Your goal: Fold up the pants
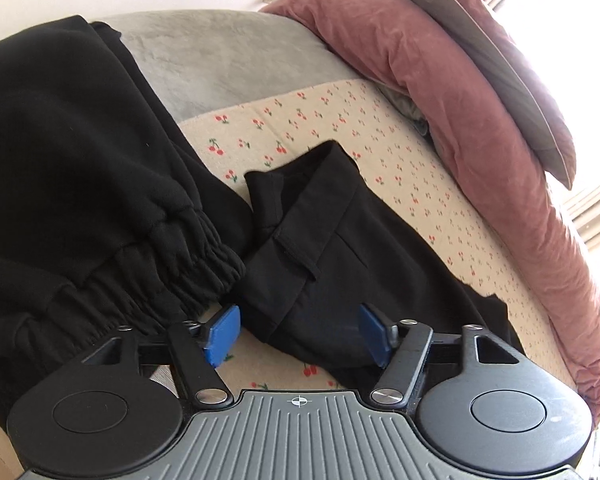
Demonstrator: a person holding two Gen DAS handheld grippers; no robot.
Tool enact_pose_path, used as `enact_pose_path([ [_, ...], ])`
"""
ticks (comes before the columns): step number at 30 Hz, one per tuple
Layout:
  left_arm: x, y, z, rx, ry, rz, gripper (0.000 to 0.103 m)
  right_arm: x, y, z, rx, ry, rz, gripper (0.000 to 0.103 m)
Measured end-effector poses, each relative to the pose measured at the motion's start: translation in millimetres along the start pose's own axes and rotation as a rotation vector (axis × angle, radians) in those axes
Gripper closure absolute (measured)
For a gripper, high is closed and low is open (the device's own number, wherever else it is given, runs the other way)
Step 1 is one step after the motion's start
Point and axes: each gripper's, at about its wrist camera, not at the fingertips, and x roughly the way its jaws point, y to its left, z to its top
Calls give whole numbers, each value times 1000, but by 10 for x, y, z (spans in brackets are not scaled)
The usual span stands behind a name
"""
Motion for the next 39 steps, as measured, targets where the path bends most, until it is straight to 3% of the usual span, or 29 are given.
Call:
enact_pose_path([
  [5,396,30,-167,-49,137,-41,32,306,1218,391,-205,-5,282,58],
  [7,495,31,-182,-36,121,-47,30,437,1701,504,-265,12,354,58],
  [10,501,-29,-128,0,89,-81,35,629,2311,640,-317,50,490,58],
  [11,509,-68,-121,33,73,-75,51,685,2495,674,-330,64,534,58],
  [12,525,-106,-128,66,63,-60,77,790,2699,728,-345,79,574,58],
  [15,545,-151,-148,96,51,-55,93,899,3181,771,-379,98,647,58],
  [18,469,-225,-160,156,11,-55,97,998,3532,791,-422,106,675,58],
  [20,400,-282,-189,201,-13,-44,97,1090,3712,812,-447,126,675,59],
  [21,368,-309,-208,222,-24,-36,98,1145,3769,825,-460,145,673,70],
  [23,311,-365,-250,269,-45,-19,99,1184,3852,816,-495,178,673,103],
  [25,275,-418,-287,303,-59,-2,99,1149,3863,800,-508,143,665,103],
  [30,213,-537,-279,378,-92,39,101,1187,3760,916,-386,111,685,103],
  [32,220,-520,-236,365,-69,25,101,1223,3765,939,-375,119,680,103],
  [37,327,-225,-103,201,-7,-45,82,1334,3914,857,-410,143,645,103],
  [39,348,-204,-74,180,-25,-27,64,1342,3980,809,-447,137,644,103],
])
